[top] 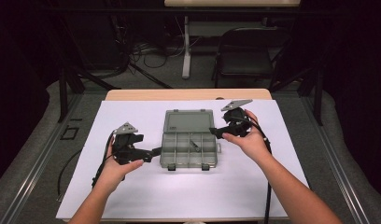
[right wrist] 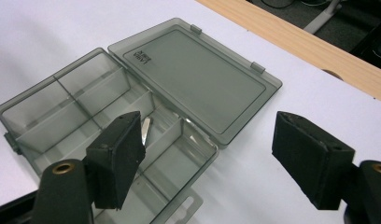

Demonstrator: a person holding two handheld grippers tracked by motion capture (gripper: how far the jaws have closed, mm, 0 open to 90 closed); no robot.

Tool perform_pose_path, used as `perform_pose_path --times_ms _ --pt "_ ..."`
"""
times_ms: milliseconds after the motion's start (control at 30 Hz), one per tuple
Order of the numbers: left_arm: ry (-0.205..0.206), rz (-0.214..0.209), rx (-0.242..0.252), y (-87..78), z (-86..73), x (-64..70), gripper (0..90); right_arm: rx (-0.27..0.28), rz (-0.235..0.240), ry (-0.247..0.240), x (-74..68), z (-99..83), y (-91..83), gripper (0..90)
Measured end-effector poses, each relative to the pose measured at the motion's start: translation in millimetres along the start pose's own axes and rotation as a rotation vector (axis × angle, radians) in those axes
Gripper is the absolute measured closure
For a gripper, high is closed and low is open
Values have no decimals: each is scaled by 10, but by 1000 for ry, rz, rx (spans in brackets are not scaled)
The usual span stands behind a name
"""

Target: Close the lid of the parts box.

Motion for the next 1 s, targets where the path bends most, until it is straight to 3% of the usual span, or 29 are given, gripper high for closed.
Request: perform_pose_path --times_ms 200,533,667,800,1000 --pt "19 9 11 76 148 -29 145 -18 -22 -4 42 109 57 247" --pt "-3 19 35 190 321 -107 201 -52 -30 6 132 308 165 255" --pt "-4 34 24 228 343 -145 259 -58 -44 16 171 385 226 255" --pt "-5 76 9 275 346 -216 306 -76 -57 24 202 455 297 255" --pt "-21 88 12 295 281 -269 343 -87 -57 31 201 494 415 255"
Point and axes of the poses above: each handheld gripper's, and its own axes: y roughly forward along the jaws, z roughly out of its top, x roughly to its right, the point moved 5 cm from there along y, roughly forward along the jaws, and after that the axes turned 7 degrees about -z, right-handed, at the moved point
